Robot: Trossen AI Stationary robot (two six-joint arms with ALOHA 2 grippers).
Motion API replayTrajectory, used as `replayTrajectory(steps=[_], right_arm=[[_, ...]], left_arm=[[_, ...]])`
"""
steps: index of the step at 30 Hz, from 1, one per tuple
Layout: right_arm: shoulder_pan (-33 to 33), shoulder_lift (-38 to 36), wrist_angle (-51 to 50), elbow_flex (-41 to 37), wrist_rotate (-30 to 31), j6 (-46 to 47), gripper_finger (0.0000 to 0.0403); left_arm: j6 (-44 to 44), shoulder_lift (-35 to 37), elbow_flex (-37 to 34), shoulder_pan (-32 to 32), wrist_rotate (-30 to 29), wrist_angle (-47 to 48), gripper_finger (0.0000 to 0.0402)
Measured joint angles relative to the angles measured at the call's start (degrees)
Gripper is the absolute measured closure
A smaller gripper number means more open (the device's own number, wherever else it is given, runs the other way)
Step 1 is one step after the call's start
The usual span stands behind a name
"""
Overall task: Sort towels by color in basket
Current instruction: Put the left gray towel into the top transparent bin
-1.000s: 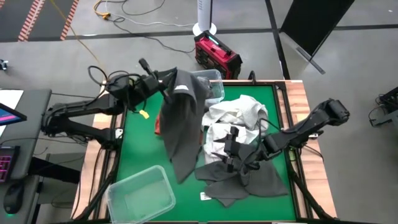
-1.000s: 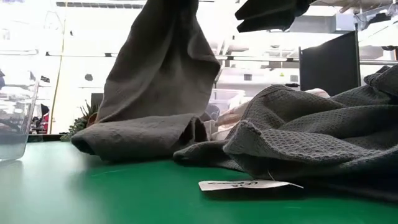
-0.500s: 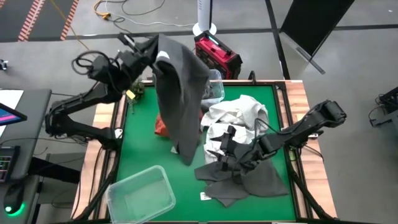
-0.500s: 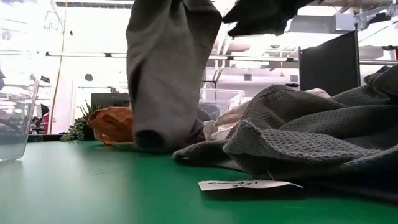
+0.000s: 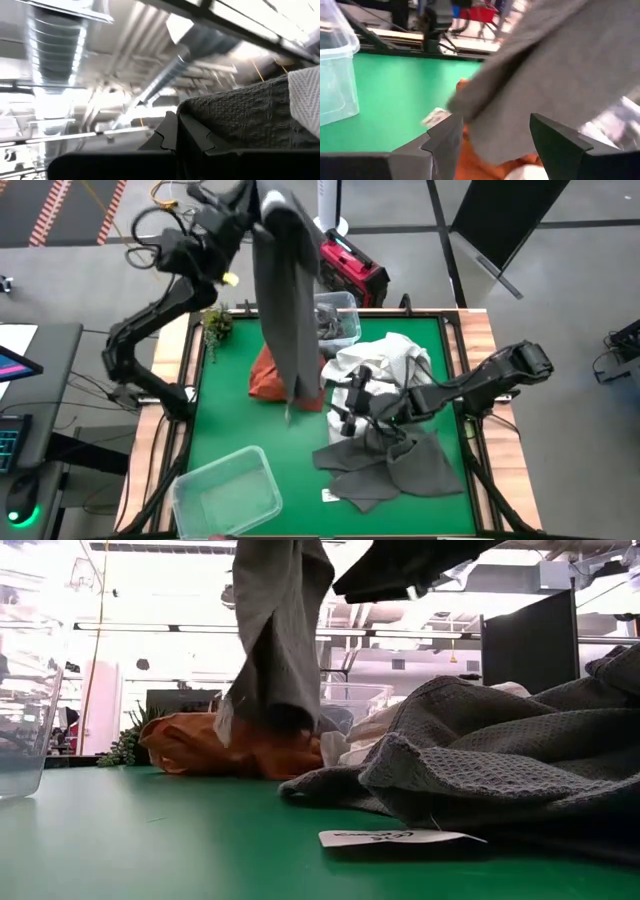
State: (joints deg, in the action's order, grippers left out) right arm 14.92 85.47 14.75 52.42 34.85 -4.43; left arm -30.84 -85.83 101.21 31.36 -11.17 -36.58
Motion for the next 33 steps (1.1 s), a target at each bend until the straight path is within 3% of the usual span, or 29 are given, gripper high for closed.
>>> replayTrajectory(steps=[5, 14, 23, 28, 33], right_arm=[[-6.9, 0.0, 8.3, 0.0, -14.5, -6.6, 0.0143], [-18.2, 0.1, 19.4, 0.2, -20.2, -14.5, 0.0143], [-26.6, 0.1, 10.4, 8.1, -26.0, -11.6, 0.0143], [-29.7, 0.2, 11.1, 9.2, -36.4, -7.7, 0.0143], [-29.6, 5.2, 10.9, 12.0, -37.1, -7.6, 0.0143]], left_arm=[[8.3, -5.5, 9.2, 1.3, 3.9, 0.1, 0.0401], [12.5, -10.4, 14.8, -0.7, 5.1, 1.6, 0.0402], [14.3, -10.9, 15.6, -1.4, 6.5, 1.4, 0.0401], [15.7, -10.9, 15.6, -1.4, 8.2, 1.6, 0.0401], [15.7, -10.9, 15.6, -1.7, 9.6, 3.0, 0.0401]])
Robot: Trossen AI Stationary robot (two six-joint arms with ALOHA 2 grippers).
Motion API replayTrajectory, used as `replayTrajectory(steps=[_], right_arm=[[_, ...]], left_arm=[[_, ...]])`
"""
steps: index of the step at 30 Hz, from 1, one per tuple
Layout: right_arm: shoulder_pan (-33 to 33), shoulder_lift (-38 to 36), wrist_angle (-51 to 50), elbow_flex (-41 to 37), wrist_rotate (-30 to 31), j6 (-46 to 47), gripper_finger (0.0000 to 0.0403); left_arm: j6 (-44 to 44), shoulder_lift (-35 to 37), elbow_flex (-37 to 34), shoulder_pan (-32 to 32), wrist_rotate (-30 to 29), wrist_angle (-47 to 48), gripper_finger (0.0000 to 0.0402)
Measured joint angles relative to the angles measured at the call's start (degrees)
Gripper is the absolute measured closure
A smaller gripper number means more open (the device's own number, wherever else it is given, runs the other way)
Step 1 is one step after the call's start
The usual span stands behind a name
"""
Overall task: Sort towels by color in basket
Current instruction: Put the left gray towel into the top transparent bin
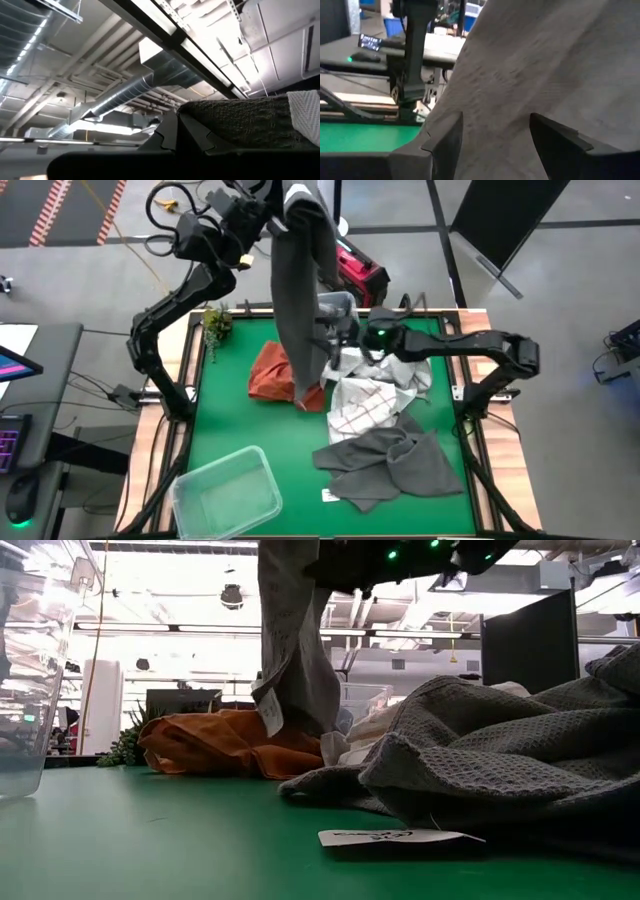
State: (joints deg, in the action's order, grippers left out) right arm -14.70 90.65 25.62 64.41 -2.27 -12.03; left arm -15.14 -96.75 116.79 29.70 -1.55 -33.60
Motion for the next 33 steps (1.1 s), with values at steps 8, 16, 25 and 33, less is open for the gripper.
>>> replayTrajectory(steps=[8, 16, 25, 33], right_arm=[[1.1, 9.9, -0.2, 6.6, -0.2, 0.4, 0.0149], [-1.6, 11.6, -5.8, 9.5, 2.0, -3.8, 0.0362], [-10.8, 3.1, -3.7, 9.6, 4.5, -7.8, 0.0386], [-16.6, -3.0, -4.2, 11.9, -1.3, -3.1, 0.0386]], left_arm=[[-0.4, 0.1, 0.0, -0.4, 0.0, 2.2, 0.0401], [1.3, 1.2, 0.0, -1.8, 0.0, 6.1, 0.0401], [-0.7, 7.2, 0.0, -2.2, 14.6, 29.0, 0.0401], [-3.9, 10.3, 0.0, -1.0, 14.5, 46.9, 0.0401]])
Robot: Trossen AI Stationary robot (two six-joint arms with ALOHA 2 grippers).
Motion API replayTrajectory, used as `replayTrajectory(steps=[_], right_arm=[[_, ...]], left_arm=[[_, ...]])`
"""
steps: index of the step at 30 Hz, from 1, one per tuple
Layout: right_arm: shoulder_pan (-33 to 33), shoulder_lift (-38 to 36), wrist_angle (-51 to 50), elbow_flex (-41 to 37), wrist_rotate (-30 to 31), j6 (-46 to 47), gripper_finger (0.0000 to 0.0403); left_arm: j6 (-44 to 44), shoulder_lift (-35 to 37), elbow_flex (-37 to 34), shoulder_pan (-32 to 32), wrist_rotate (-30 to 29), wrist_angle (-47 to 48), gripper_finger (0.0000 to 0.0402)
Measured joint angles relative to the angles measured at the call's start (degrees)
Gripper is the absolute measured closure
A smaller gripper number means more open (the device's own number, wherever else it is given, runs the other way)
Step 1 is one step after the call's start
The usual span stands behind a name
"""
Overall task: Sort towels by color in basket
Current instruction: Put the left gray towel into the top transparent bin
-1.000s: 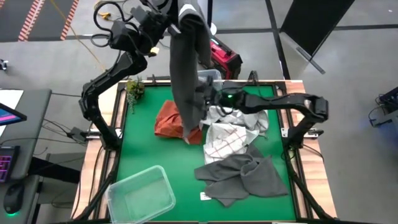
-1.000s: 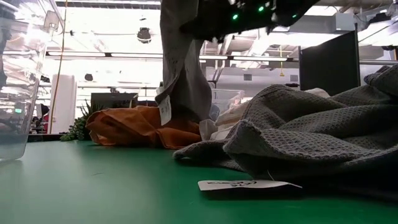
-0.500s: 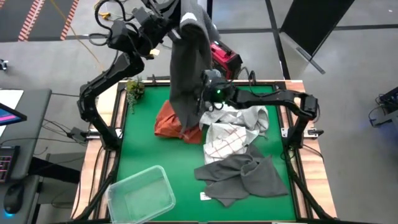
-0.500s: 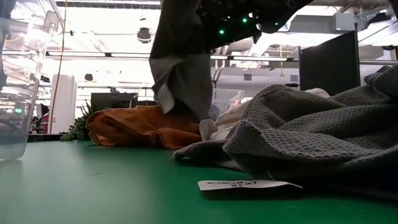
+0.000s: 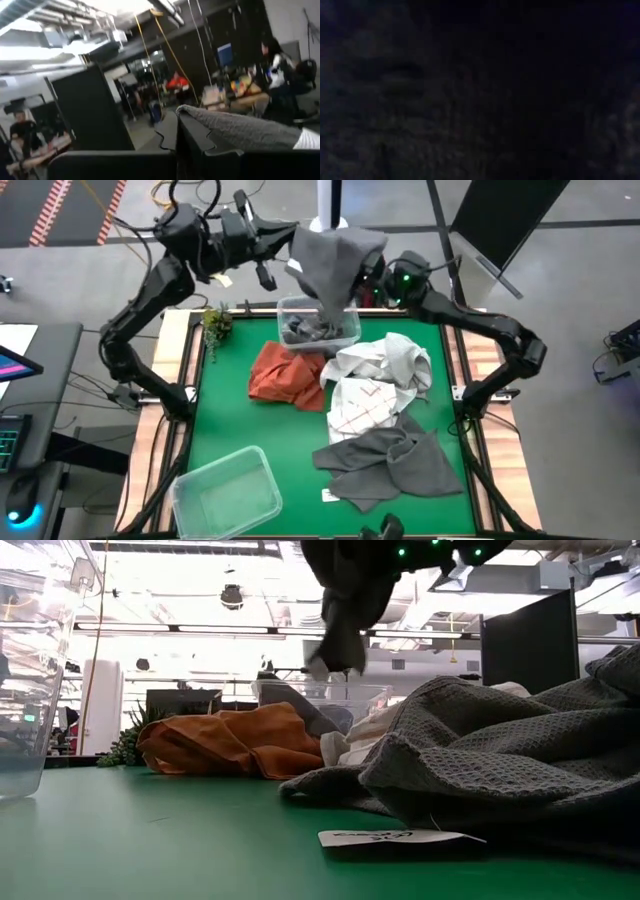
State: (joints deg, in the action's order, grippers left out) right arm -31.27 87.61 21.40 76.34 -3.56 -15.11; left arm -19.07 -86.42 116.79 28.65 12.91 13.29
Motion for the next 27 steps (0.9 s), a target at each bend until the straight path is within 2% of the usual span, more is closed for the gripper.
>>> replayTrajectory(steps=[2, 7, 12, 18, 27], right_arm=[[0.8, 0.2, -1.8, 0.1, -1.3, 0.5, 0.0386], [3.5, 3.7, -5.1, 0.0, -1.3, -0.2, 0.0379], [4.6, 7.1, -9.1, 0.0, -1.0, 0.0, 0.0374], [4.1, 8.4, -18.6, 0.0, -0.7, 0.1, 0.0371], [1.9, 8.4, -30.3, 0.0, -0.8, 0.9, 0.0365]], left_arm=[[-0.6, 0.0, 0.0, 0.1, -1.3, 2.7, 0.0401], [-3.1, -0.7, 0.0, 0.1, -9.8, 9.0, 0.0401], [-2.1, -0.8, -1.7, 1.8, -13.9, 16.3, 0.0401], [3.4, -0.8, -7.6, 8.1, -13.7, 23.4, 0.0401], [7.8, -2.8, -19.6, 12.8, -10.1, 19.1, 0.0401]])
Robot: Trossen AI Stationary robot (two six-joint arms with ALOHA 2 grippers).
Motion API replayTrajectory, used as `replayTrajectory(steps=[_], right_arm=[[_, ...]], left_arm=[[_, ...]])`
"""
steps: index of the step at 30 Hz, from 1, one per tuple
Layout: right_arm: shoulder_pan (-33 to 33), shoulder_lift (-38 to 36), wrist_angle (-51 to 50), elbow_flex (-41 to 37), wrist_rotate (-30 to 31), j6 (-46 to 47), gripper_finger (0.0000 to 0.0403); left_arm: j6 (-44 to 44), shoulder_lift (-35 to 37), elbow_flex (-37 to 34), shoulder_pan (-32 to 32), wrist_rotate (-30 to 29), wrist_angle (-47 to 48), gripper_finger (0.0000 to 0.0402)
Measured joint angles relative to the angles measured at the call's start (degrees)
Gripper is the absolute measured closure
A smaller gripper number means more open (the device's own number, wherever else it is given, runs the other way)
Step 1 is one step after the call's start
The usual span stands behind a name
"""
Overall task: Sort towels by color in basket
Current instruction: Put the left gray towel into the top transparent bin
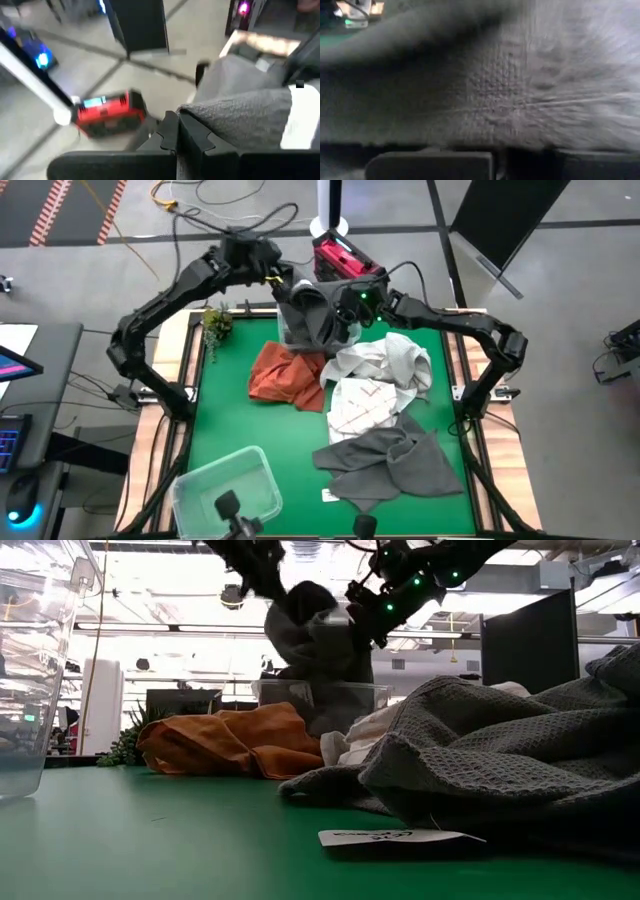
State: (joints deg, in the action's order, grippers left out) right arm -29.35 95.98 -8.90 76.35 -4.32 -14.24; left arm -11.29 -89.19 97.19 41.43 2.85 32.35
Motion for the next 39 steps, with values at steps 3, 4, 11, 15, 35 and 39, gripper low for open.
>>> replayTrajectory(steps=[3, 4, 11, 15, 35, 39], right_arm=[[-0.1, 0.0, -1.6, 0.0, 0.0, -2.3, 0.0349], [-0.1, 0.0, -1.9, 0.0, -0.1, -2.5, 0.0339], [-0.2, -0.9, -9.1, 0.0, -0.3, -2.0, 0.0209], [-0.9, -4.2, -15.9, 1.7, -0.1, -1.2, 0.0138], [-1.4, -11.4, -26.0, 3.1, 0.0, 6.6, 0.0111], [-0.5, -11.4, -27.4, 3.1, 0.0, 7.0, 0.0111]], left_arm=[[0.6, -3.1, -0.2, 0.4, 1.1, 1.4, 0.0401], [0.7, -4.2, -0.2, 0.4, 1.2, 1.5, 0.0401], [-4.4, -9.6, -0.2, 0.5, 1.3, 0.9, 0.0379], [-9.9, -10.3, -0.2, 0.5, 2.5, 1.6, 0.0334], [-26.8, -10.6, 9.6, -2.0, 17.0, 14.9, 0.0199], [-28.5, -14.7, 9.4, -3.3, 16.2, 14.4, 0.0209]])
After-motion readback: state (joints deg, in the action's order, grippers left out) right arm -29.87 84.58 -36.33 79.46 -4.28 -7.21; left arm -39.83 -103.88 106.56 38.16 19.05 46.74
